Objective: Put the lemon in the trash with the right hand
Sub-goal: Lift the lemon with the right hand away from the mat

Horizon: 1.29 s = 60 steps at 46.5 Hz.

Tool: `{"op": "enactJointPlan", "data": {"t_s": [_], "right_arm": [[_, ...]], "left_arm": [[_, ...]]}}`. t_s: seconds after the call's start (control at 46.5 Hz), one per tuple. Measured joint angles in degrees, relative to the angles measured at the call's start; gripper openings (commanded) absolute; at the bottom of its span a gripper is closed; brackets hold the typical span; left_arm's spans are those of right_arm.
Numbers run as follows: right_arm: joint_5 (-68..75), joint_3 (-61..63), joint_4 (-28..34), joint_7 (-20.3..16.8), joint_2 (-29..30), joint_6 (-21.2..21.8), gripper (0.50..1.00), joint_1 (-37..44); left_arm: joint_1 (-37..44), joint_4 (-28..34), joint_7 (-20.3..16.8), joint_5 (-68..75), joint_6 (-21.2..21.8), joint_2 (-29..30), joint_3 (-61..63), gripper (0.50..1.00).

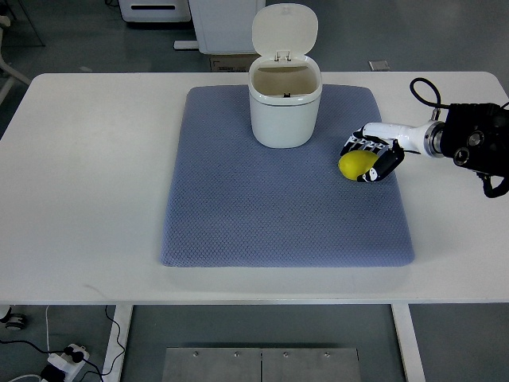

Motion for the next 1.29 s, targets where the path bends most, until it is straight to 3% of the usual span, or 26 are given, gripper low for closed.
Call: {"op": "enactJointPlan", "data": {"t_s": [0.086,0.108,0.473,1.291], "right_arm": [[0.00,-0.06,0.00,0.15,-0.04,-0.13,0.504,0.00],[0.01,-0.12,0.00,0.17,-0.05,-0.14,0.500,0.00],[0.25,-0.80,-0.07,0.39,-0.94,-0.14,0.500,0.81],[9.78,5.53,-0.36,0.44,-10.55,5.12,0.500,10.26]], "left_arm": [[0.03,0.00,0.00,0.00,0.00,0.00,0.00,1.000],[0.03,0.00,0.00,0.00,0.00,0.00,0.00,1.000],[0.04,0.00,0.00,0.00,0.00,0.00,0.00,1.000],[0.05,0.00,0.03,0.00,0.00,0.00,0.00,1.000]]}}
